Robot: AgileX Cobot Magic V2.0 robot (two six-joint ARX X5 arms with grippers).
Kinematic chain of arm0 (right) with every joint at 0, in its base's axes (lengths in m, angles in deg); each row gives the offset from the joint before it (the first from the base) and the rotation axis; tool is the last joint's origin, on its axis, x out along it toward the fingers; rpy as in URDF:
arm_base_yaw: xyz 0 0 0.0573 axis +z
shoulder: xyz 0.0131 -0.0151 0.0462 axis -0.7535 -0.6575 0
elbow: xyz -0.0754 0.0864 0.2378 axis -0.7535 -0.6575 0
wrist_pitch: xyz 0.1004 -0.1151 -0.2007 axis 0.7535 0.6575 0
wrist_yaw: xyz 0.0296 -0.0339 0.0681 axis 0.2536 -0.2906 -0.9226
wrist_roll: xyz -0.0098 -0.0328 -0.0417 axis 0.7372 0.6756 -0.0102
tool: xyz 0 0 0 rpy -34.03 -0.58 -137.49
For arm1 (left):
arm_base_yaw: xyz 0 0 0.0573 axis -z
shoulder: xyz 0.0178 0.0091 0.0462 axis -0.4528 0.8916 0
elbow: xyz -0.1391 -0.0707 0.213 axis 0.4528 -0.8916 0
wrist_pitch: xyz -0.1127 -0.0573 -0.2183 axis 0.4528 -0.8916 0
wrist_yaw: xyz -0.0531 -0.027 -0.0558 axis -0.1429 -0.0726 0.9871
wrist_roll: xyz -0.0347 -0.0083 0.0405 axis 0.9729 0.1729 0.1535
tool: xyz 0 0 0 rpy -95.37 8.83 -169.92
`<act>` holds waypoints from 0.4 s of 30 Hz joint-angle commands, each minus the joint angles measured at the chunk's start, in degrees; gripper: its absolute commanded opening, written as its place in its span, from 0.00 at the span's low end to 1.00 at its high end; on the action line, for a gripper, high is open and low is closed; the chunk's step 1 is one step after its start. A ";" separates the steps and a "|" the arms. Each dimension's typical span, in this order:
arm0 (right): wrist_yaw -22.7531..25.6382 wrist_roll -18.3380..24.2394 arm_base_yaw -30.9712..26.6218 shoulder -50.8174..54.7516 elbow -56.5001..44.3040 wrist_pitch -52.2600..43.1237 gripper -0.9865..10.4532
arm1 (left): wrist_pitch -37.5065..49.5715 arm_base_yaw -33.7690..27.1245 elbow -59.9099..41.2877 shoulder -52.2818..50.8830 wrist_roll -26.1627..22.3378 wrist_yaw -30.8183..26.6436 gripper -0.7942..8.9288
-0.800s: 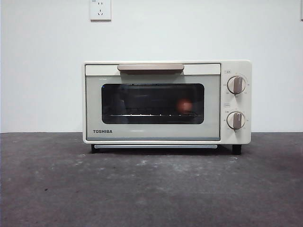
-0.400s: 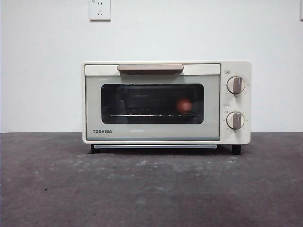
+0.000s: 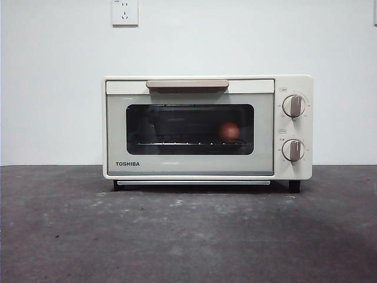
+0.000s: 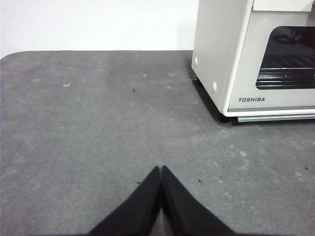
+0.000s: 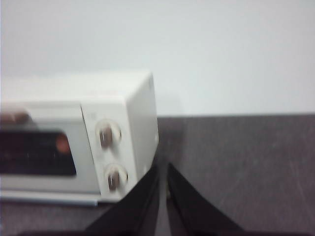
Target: Eggoven
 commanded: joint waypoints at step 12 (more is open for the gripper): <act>-0.04 -1.25 -0.04 5.97 -8.70 1.79 0.09 | -0.61 -0.04 -1.03 -0.13 0.42 0.04 0.09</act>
